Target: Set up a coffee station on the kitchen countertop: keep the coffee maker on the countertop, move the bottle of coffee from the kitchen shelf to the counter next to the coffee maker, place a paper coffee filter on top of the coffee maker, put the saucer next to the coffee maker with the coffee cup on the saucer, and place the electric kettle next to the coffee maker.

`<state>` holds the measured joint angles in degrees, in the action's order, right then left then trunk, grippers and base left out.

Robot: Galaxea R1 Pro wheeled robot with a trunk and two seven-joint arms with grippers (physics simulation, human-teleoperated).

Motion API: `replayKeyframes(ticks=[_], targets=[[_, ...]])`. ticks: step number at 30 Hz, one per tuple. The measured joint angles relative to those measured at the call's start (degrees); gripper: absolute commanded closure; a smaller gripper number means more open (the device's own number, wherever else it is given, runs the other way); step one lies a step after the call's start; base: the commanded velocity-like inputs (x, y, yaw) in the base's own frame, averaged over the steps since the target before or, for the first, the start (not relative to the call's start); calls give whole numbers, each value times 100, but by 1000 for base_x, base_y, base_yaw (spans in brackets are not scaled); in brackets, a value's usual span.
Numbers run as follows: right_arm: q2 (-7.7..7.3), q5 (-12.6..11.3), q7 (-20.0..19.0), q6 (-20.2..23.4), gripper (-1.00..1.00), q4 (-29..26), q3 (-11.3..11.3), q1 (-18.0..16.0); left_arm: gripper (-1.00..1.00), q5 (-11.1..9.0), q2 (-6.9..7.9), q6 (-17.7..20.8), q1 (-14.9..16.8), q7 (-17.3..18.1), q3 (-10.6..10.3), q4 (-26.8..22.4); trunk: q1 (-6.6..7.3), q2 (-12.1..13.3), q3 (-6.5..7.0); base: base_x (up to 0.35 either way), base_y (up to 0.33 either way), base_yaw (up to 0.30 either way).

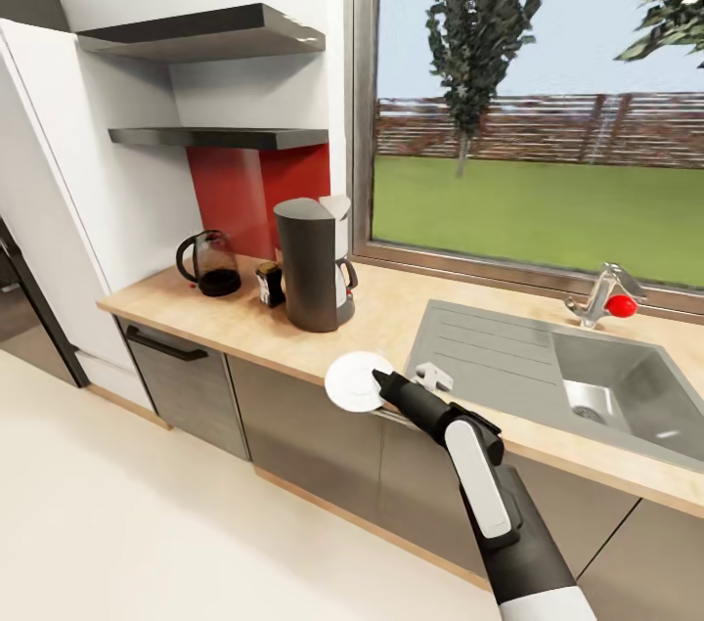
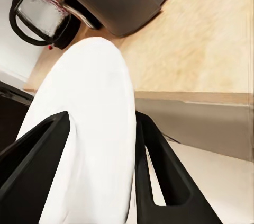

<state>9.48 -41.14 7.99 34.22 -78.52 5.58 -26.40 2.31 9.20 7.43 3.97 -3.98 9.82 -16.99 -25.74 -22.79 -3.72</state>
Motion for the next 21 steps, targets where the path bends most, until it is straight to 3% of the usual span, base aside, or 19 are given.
replayKeyframes(ticks=[13,21], targets=[[-86,-3,8,-7,100,259,4,0,-100,310,-12,-20,-27,-16,-11,419,3,-1,0,258,0,0],[-87,5,13,-8,100,518,2,0,-100,326,-15,-25,-26,-17,-7,454,3,-1,0,332,0,0]])
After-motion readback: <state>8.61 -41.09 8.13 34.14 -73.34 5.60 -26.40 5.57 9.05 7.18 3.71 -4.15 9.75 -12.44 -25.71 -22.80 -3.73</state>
